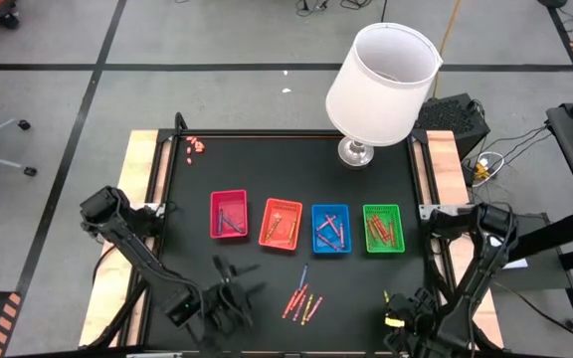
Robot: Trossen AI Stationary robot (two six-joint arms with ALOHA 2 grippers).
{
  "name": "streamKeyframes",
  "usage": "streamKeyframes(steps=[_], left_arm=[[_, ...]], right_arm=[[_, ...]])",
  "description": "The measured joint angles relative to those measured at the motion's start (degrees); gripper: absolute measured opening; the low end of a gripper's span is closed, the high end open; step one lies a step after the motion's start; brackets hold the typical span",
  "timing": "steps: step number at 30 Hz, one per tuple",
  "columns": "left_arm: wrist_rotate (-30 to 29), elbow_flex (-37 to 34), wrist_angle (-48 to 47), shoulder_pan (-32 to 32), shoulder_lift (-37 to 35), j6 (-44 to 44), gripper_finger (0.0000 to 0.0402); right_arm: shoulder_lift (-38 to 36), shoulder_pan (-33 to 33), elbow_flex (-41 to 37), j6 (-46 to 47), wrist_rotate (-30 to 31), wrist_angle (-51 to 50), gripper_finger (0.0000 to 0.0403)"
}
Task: Sort crayons
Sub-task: Adjust the red bin
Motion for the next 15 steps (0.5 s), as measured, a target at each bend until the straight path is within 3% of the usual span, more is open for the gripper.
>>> streamKeyframes(steps=[3, 7, 12, 15], left_arm=[[1.48, 0.00, -16.08, 2.26, -0.49, -13.73, 0.0214], [9.81, 0.00, -33.66, 6.43, -0.68, -26.25, 0.0214], [22.80, 0.00, -39.17, 10.87, -0.68, -20.09, 0.0214], [24.71, 0.00, -39.29, 13.27, -0.68, -13.50, 0.0214]], right_arm=[[0.15, 0.00, 0.00, -0.04, 0.03, -0.03, 0.0159], [0.17, 0.00, 0.00, -0.02, 1.71, 0.02, 0.0159], [0.17, 0.00, 0.00, -0.01, 1.68, 0.09, 0.0159], [0.17, 0.00, 0.00, -0.25, 1.75, 0.49, 0.0159]])
